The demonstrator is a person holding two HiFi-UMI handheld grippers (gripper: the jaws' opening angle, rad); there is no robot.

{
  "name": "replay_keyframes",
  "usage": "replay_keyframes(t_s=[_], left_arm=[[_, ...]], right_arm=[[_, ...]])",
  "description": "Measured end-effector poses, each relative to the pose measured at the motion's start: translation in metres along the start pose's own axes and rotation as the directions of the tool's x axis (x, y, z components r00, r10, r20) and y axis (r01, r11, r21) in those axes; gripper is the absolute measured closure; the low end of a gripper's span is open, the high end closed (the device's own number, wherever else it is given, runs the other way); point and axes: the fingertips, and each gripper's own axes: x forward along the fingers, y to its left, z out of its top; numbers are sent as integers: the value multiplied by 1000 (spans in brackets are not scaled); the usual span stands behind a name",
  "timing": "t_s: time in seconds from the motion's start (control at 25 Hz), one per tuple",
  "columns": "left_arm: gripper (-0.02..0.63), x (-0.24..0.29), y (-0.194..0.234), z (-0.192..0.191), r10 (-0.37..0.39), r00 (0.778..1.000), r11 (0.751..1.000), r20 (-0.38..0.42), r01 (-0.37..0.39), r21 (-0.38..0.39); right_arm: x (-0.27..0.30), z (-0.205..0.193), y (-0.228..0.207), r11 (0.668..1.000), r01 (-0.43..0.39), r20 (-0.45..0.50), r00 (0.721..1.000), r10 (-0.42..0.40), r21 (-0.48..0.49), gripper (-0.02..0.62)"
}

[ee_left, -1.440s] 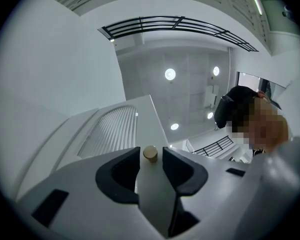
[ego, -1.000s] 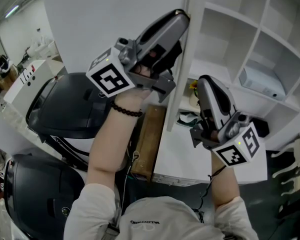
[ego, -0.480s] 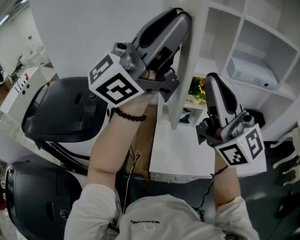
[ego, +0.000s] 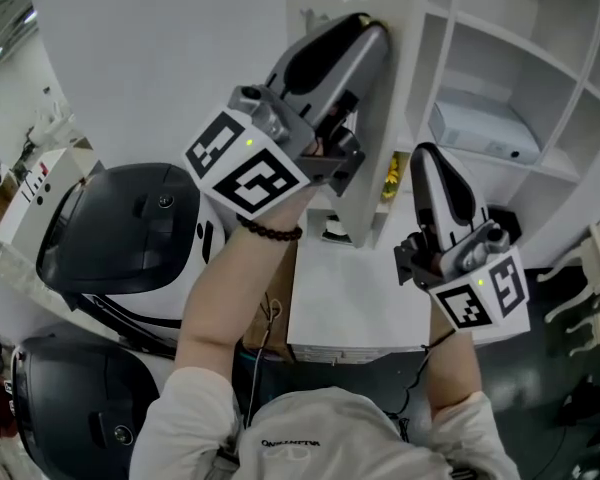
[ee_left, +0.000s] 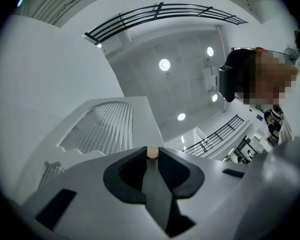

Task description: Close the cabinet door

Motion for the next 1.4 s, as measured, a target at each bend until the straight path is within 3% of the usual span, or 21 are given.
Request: replay_keyframes(t_s=[0.36, 0.64, 1.4], left_arm=[[534, 38, -1, -40, 41, 998, 994, -53, -35, 101], [534, 58, 4, -65, 109, 992, 972, -69, -92, 216], [532, 96, 24, -111, 206, 973, 913, -108, -151, 379]], right_arm=[[-19, -7, -46, 995, 90, -42, 995, -92, -42, 584], [-31, -16, -77, 988, 139, -78, 987, -143, -62, 584], [-33, -50, -132, 987, 150, -130, 979, -158, -66, 584]])
